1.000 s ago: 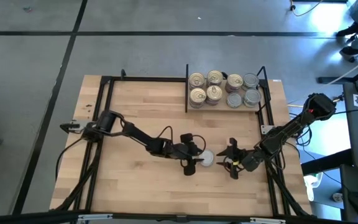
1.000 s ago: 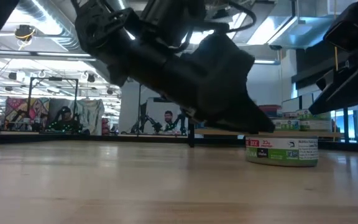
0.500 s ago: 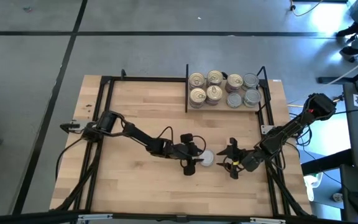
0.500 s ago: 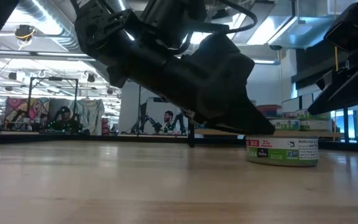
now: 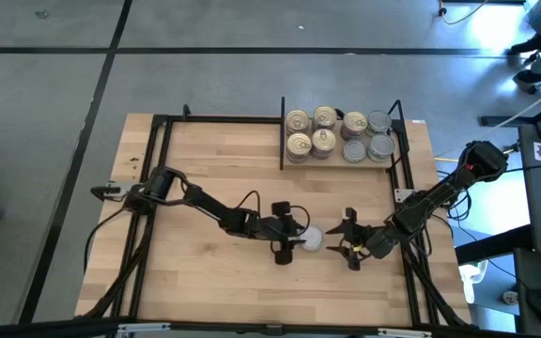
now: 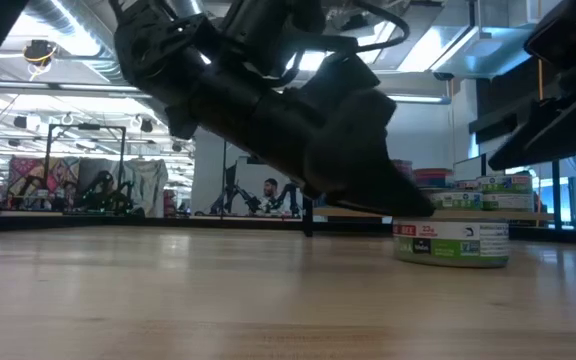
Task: Stack canned seafood by type on shelf
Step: Stack the green tuna can on top of the green tuna can
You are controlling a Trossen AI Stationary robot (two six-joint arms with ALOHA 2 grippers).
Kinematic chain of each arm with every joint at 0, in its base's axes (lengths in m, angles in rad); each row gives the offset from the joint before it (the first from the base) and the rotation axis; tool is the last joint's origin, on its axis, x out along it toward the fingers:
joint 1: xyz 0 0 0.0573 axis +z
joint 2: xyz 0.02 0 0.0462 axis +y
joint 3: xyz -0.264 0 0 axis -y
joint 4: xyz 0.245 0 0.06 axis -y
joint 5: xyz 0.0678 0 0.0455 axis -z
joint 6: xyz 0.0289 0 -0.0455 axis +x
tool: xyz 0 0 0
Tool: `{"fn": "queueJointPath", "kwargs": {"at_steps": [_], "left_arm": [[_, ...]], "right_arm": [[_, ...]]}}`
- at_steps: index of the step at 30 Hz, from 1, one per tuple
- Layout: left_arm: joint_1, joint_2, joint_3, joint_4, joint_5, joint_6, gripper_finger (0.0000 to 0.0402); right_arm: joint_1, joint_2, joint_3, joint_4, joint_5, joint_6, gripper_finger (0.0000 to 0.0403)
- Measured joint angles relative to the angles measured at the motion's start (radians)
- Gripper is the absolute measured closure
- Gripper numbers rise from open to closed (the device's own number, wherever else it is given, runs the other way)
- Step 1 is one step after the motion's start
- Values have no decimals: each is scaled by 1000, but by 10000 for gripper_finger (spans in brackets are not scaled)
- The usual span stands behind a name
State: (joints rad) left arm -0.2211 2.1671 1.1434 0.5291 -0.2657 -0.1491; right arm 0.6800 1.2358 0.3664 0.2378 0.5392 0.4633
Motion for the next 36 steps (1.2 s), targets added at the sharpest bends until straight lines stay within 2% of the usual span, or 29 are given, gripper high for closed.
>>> {"fn": "queueJointPath", "kwargs": {"at_steps": [5, 9, 16, 22, 25, 28, 36], "left_arm": [[-2, -5, -71, 89, -3, -22, 210], [-1, -5, -122, 169, -3, -35, 210], [-1, -6, -142, 182, -2, -41, 210], [-1, -5, -143, 182, -1, -38, 210], [-1, -4, -143, 183, 0, -39, 210], [0, -3, -143, 183, 19, -39, 210], [1, -2, -145, 186, 31, -41, 210]], "right_arm": [[0, 20, 0, 20, 27, -72, 184], [0, 71, 0, 101, 14, -157, 184], [0, 193, 1, 303, -34, -345, 184], [-9, 275, 54, 310, -46, -413, 184], [-35, 296, 103, 264, -83, -427, 184], [-65, 303, 164, 128, -112, -428, 170], [-85, 303, 294, -118, -141, -569, 85]]}}
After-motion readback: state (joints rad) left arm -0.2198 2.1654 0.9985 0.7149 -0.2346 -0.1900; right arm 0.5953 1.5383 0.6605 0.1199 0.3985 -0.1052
